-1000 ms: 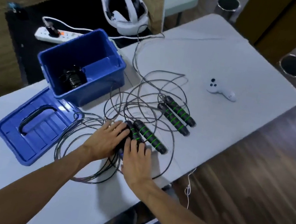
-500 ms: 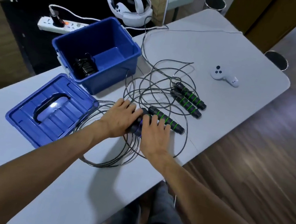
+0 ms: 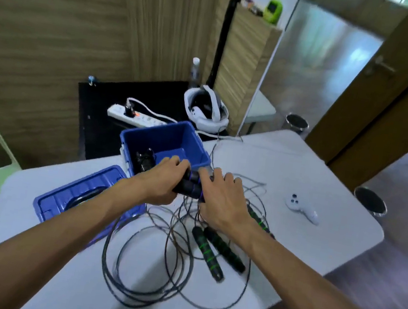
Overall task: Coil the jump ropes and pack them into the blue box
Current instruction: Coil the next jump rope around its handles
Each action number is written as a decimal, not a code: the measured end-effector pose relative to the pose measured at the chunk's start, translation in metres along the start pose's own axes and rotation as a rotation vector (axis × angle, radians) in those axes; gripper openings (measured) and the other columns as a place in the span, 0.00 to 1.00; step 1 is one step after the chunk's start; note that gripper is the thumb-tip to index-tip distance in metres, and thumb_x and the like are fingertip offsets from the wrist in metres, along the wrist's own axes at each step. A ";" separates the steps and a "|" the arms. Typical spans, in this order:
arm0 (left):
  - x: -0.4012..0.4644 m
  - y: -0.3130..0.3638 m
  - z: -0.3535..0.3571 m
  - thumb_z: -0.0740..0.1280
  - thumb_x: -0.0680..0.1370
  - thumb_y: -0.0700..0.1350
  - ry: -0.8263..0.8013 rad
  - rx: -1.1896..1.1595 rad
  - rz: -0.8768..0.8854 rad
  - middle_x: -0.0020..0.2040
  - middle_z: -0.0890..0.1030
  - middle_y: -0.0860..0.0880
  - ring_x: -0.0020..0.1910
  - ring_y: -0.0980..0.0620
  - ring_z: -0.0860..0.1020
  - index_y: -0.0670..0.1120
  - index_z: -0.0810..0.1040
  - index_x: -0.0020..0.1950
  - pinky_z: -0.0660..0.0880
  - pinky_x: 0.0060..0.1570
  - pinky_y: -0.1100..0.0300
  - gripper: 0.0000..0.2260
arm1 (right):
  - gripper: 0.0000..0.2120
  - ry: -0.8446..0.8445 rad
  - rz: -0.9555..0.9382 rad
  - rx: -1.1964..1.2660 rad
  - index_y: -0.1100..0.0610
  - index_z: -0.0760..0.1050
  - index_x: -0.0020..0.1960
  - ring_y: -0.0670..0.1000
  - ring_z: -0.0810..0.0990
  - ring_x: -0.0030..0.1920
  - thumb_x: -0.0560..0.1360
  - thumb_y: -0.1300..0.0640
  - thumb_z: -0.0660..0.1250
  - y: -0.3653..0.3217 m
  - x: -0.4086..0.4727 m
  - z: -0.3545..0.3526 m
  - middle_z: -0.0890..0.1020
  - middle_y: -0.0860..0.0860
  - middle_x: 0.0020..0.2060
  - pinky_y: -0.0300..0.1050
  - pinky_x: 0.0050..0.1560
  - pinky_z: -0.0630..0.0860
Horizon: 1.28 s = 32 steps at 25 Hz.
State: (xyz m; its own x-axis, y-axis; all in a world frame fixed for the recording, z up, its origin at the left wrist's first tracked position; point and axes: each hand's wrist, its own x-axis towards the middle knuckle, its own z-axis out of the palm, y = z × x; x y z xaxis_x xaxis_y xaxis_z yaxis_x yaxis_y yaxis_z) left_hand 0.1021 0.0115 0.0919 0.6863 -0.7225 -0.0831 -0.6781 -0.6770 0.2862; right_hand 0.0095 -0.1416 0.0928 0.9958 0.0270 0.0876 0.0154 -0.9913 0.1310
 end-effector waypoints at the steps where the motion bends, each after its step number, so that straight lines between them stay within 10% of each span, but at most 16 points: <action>1: 0.002 -0.001 -0.014 0.70 0.70 0.42 0.048 -0.013 -0.026 0.52 0.69 0.44 0.49 0.45 0.70 0.47 0.67 0.57 0.73 0.52 0.47 0.18 | 0.28 0.029 -0.056 0.005 0.53 0.62 0.68 0.61 0.75 0.51 0.72 0.50 0.69 0.006 0.014 -0.012 0.74 0.57 0.56 0.54 0.49 0.69; 12: 0.063 0.029 -0.139 0.66 0.69 0.33 0.611 -0.033 -0.276 0.54 0.72 0.43 0.52 0.43 0.73 0.43 0.70 0.62 0.71 0.52 0.56 0.22 | 0.22 0.313 -0.527 0.019 0.58 0.69 0.61 0.61 0.78 0.47 0.71 0.51 0.70 0.103 0.166 -0.131 0.76 0.58 0.50 0.52 0.43 0.72; 32: 0.026 0.062 -0.195 0.69 0.70 0.31 0.767 -0.026 -0.334 0.59 0.71 0.50 0.54 0.54 0.71 0.46 0.67 0.65 0.66 0.52 0.65 0.26 | 0.19 0.431 -0.634 0.065 0.60 0.69 0.61 0.57 0.79 0.45 0.72 0.61 0.69 0.098 0.155 -0.202 0.77 0.57 0.49 0.49 0.42 0.76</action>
State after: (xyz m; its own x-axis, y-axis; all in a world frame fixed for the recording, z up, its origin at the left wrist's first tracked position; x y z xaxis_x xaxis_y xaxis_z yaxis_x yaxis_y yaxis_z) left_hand 0.1298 -0.0219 0.2938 0.8451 -0.1824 0.5026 -0.4074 -0.8283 0.3845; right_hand 0.1473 -0.2084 0.3188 0.6713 0.6278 0.3941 0.5905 -0.7743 0.2276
